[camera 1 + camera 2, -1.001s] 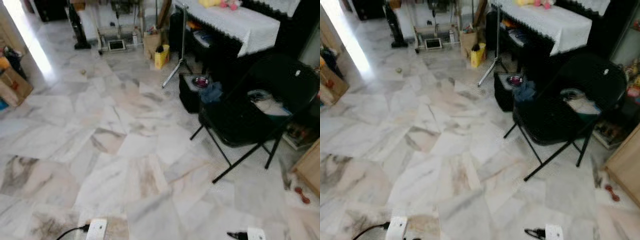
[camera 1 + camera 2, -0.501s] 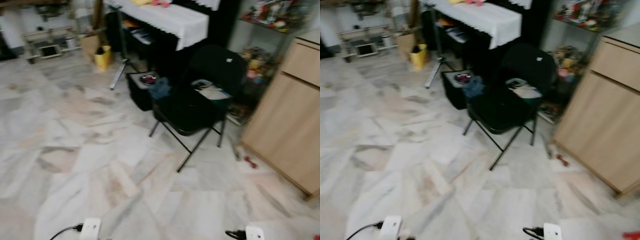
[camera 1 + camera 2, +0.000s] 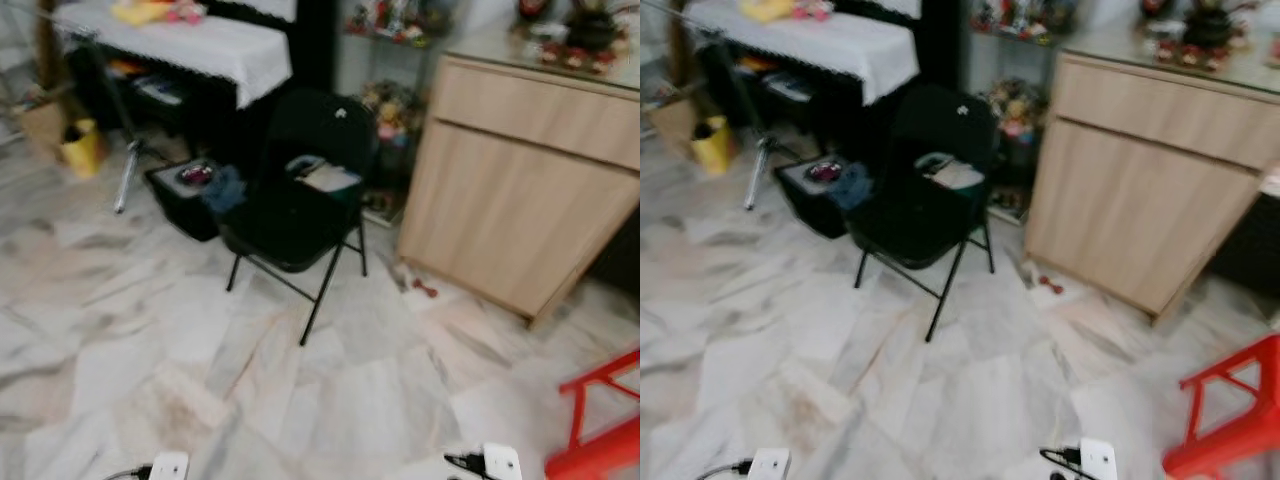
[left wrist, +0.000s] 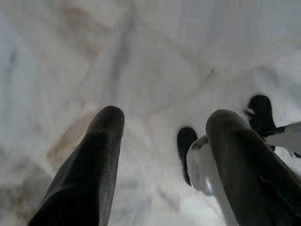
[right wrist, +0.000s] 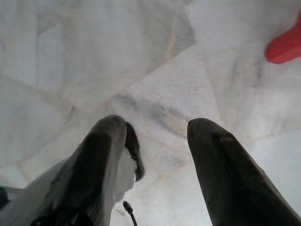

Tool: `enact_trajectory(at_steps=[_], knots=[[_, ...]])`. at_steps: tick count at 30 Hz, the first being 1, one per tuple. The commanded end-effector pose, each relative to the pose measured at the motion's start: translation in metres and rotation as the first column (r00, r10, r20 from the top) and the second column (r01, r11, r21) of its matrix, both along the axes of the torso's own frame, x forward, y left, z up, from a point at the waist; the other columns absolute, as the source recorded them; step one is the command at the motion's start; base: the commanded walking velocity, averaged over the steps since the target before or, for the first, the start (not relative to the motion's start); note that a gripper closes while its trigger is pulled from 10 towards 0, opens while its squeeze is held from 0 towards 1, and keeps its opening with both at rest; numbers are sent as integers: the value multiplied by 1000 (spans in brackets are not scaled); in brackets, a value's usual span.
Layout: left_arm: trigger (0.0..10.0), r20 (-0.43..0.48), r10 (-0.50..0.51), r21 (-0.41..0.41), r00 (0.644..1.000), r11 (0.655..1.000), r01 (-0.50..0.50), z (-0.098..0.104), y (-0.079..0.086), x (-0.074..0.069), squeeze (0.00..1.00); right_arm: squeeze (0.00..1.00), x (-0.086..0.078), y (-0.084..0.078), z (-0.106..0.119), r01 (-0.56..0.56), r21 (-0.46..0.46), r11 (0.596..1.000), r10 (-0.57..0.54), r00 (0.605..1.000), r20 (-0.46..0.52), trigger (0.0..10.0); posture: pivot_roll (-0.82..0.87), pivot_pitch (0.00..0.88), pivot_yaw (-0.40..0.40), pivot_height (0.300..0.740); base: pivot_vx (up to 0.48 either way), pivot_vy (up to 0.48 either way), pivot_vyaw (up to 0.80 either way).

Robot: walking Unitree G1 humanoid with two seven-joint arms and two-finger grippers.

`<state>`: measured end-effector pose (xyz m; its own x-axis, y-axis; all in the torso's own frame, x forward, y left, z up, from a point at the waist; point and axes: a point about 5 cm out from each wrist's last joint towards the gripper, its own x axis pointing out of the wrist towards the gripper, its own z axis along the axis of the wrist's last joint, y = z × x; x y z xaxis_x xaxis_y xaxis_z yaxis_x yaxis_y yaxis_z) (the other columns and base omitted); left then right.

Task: Hang keys on a hook

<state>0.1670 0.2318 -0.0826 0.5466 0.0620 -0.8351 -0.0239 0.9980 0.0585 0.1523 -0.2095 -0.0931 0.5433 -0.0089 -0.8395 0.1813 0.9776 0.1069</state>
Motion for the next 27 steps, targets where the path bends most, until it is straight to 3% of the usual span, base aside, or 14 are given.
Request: enact_trajectory(at_steps=[1, 6, 11, 15, 18, 20, 23, 27], knots=[[10000, -40, -8, 13, 999, 1000, 9, -4, 4, -10, 0, 0, -3, 7, -3, -7, 9, 1000, 7, 1000, -18, 10000, -5, 0, 30, 740, 0, 0, -800], [10000, -42, -9, 12, 999, 1000, 9, -4, 3, -11, 0, 0, -11, 8, -6, -4, 12, 1000, 4, 1000, -29, 10000, 0, 0, 27, 740, 0, 0, -800], [10000, -41, -11, 10, 999, 1000, 12, -4, 2, -11, 0, 0, -26, -7, -7, 10, 1, 1000, -10, 999, -43, 10000, 5, 1, 23, 740, 0, 0, -800], [10000, -39, -10, 8, 999, 1000, 10, -5, 1, -11, 0, 0, -24, -12, -6, 15, -5, 1000, -15, 999, -40, 10000, 12, 8, 18, 740, 0, 0, -800], [10000, -39, -9, 6, 999, 1000, 9, -5, 0, -11, 0, 0, -15, -7, -4, 9, -3, 1000, -9, 999, -31, 10000, 12, 12, 18, 740, 0, 0, -800], [10000, -40, -10, 6, 999, 1000, 10, -5, -1, -11, 0, 0, -5, 9, -4, 0, 11, 1000, 0, 1000, -18, 10000, 14, 14, 17, 740, 0, 0, -638], [10000, -41, -15, 8, 999, 1000, 16, -5, -2, -11, 0, 0, 1, 26, -4, -3, 24, 1000, 4, 1000, -10, 10000, 19, 18, 15, 740, 0, -80, 0], [10000, -41, -25, 10, 999, 1000, 25, -5, -2, -10, 0, 0, 4, 34, -4, 0, 28, 1000, 0, 1000, -5, 10000, 21, 21, 16, 740, 0, -291, 0]])
